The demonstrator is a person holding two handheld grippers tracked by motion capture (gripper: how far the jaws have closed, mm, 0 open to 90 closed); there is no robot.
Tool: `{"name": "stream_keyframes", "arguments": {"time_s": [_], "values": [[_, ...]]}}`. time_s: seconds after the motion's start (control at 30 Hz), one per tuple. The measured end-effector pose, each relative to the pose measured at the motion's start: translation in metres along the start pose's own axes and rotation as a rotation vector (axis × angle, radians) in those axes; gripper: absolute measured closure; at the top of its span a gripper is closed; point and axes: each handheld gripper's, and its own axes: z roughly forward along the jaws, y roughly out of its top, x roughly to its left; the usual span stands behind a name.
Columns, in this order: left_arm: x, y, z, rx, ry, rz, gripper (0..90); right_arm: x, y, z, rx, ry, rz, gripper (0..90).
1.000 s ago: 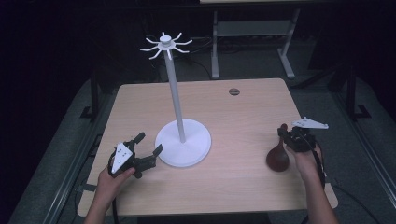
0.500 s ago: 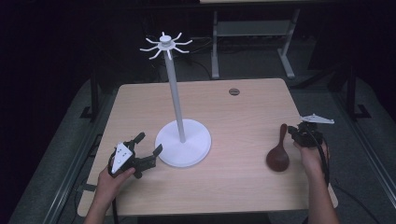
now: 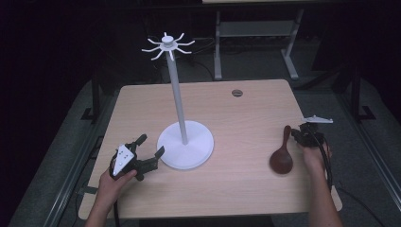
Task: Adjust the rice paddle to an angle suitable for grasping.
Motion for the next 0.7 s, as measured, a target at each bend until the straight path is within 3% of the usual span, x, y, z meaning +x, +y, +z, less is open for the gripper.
{"name": "stream_keyframes", "arguments": {"time_s": [0.27,0.7], "values": [[0.0,0.0,0.0001,-0.001,0.0,0.0,12.9,-0.0042,-0.0033,0.0049,0.014,0.022,0.019,90.0],[0.0,0.0,0.0,0.0,0.0,0.0,12.8,-0.0012,-0.0028,0.0057,0.025,0.04,0.007,90.0]]}}
